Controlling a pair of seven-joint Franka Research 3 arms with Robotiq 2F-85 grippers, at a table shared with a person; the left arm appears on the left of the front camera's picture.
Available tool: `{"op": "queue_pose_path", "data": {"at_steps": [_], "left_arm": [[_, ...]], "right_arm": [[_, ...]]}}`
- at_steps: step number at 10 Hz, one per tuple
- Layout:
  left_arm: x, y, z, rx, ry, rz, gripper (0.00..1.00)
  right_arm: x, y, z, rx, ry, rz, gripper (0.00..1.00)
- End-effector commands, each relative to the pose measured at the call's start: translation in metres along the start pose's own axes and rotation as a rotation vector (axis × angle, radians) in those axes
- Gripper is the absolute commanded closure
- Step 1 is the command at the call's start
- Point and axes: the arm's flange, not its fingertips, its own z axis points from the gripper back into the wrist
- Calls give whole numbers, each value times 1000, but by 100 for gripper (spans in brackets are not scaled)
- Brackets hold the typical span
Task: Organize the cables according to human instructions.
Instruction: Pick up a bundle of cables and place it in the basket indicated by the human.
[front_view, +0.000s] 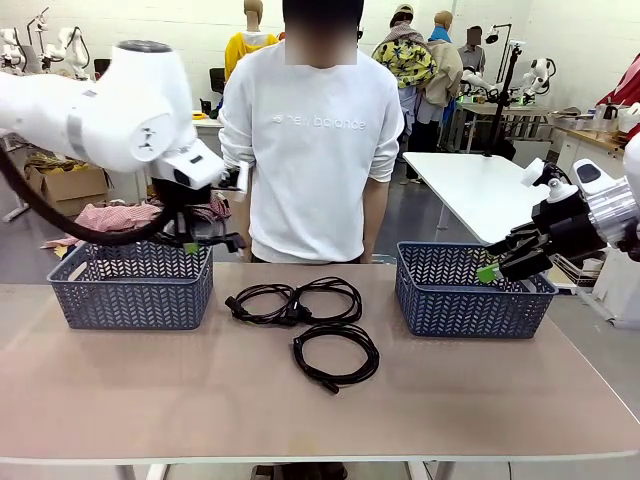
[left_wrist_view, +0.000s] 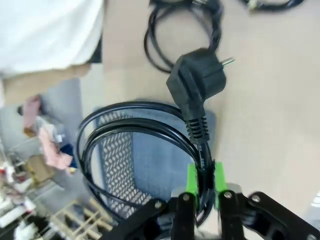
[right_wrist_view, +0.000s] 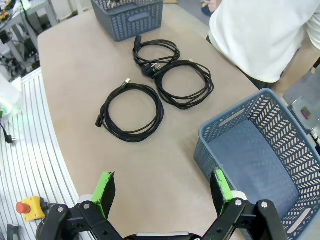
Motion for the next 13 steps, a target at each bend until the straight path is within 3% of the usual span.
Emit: {"op": "queue_pose_path", "data": {"at_steps": [1, 6, 13], "left_arm": [[-34, 10, -5, -8, -33, 39, 100], [-73, 61, -45, -40, -47, 183, 100], [-85, 77, -72, -64, -43, 233, 100]], "right_arm": [[0, -3, -1, 8, -26, 20, 0], [0, -3, -1, 8, -26, 20, 0], [0, -3, -1, 8, -26, 20, 0]]}}
